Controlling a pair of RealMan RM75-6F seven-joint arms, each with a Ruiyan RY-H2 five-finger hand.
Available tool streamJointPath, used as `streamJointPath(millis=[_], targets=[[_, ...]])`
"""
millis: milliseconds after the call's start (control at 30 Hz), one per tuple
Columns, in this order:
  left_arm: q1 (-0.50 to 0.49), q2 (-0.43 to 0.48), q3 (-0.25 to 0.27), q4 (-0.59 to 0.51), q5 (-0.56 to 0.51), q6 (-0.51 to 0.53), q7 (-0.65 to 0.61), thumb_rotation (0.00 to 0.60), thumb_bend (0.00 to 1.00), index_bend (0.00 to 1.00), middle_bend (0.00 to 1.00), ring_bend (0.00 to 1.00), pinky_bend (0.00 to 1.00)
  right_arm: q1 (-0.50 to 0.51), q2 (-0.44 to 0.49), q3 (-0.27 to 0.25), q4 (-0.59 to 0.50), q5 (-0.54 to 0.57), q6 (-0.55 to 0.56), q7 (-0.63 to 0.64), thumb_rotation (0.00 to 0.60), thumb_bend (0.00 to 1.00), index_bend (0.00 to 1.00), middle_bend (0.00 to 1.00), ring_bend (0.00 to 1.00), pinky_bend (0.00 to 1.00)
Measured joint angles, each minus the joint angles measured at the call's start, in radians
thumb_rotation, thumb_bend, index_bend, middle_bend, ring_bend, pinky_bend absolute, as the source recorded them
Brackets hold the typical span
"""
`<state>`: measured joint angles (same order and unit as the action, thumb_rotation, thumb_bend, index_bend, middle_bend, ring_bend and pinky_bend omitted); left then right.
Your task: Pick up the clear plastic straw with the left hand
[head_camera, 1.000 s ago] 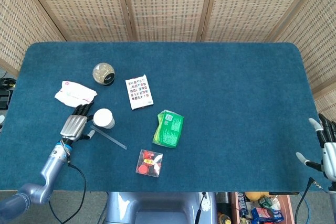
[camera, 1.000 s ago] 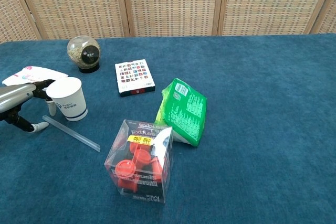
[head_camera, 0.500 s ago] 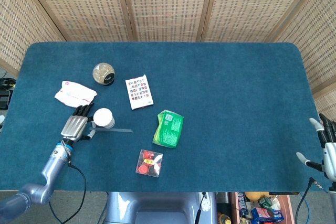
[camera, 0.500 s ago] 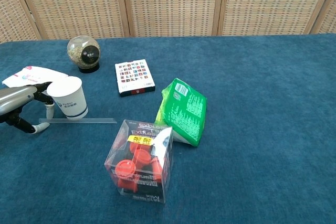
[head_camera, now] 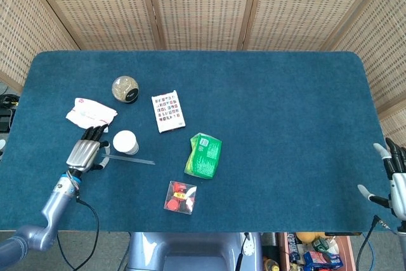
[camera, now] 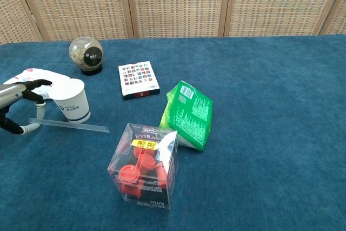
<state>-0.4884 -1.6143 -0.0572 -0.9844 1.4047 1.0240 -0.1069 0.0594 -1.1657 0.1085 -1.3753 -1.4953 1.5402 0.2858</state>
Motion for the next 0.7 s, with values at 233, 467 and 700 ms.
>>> streamJointPath(millis=[233, 467, 700], targets=[[0.047, 0.138, 0.031, -0.126, 0.043, 0.1, 0.03, 0.6, 0.4, 0.58, 0.0, 0.0, 0.0, -0.004, 0.004, 0.0, -0.003, -0.002, 0.009, 0.009, 0.6, 0.0, 0.0, 0.0, 0.0, 0.0], [0.085, 0.315, 0.029, -0.273, 0.103, 0.26, 0.151, 0.6, 0.4, 0.58, 0.0, 0.0, 0.0, -0.007, 0.006, 0.001, -0.006, -0.004, 0.015, 0.011, 0.6, 0.0, 0.0, 0.0, 0.0, 0.0], [0.077, 0.406, 0.0, -0.318, 0.19, 0.36, 0.449, 0.6, 0.4, 0.59, 0.0, 0.0, 0.0, -0.007, 0.004, -0.001, -0.009, -0.008, 0.017, 0.001, 0.6, 0.0, 0.0, 0.0, 0.0, 0.0]])
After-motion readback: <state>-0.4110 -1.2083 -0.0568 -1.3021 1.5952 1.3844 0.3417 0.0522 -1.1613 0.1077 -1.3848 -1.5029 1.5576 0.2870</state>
